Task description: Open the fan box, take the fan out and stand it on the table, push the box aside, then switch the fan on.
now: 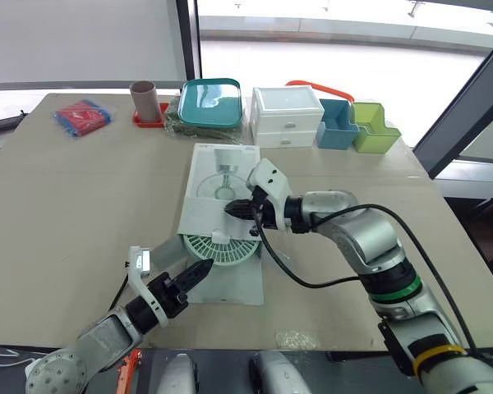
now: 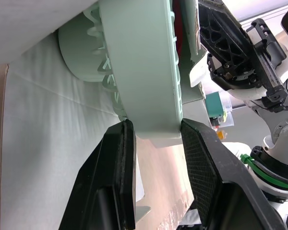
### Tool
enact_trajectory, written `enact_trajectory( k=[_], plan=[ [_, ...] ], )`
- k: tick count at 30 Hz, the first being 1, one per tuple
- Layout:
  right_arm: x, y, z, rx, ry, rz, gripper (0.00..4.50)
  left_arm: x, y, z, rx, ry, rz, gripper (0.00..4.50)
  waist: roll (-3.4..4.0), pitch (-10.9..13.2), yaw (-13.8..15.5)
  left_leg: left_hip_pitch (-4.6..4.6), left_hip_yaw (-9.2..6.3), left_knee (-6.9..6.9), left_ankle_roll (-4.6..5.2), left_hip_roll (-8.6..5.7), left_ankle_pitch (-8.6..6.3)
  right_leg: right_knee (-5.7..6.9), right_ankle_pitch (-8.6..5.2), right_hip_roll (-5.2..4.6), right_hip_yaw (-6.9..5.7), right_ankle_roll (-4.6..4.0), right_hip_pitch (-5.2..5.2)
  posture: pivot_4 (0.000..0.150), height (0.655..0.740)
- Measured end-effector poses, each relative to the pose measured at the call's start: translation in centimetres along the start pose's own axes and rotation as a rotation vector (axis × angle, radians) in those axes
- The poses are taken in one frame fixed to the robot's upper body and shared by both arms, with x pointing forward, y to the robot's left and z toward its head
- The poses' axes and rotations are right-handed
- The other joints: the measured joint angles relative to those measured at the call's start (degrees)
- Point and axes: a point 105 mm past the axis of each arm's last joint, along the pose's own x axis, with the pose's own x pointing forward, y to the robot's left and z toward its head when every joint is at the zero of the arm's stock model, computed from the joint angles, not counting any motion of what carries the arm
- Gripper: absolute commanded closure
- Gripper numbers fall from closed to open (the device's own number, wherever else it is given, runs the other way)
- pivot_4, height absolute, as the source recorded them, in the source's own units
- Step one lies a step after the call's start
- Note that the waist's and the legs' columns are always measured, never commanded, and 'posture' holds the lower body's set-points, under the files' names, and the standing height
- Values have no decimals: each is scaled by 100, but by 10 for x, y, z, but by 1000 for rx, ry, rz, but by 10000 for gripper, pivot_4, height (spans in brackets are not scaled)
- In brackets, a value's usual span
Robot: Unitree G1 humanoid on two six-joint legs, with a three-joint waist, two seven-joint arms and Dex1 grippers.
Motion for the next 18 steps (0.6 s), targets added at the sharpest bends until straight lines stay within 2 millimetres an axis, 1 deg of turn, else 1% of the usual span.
enact_trajectory(
  k=[6,12,18],
  plan=[
    [6,1,1,-16,-2,7,45000,-5,1,-1,-10,-13,9,30449,0,-1,-50,2,0,-1,0,0,0,-1,0,0,0,-1,1,1500,7400],
    [10,3,3,-15,-8,21,45000,-19,0,-5,-6,4,27,30449,-1,-2,-98,8,2,-12,0,4,0,-1,-4,4,4,-7,0,1500,7400],
    [13,3,3,-17,-12,24,45000,-26,1,-5,-9,5,32,30449,-1,-2,-111,13,6,-16,0,8,0,-2,-4,8,8,-9,0,1500,7400]
  ],
)
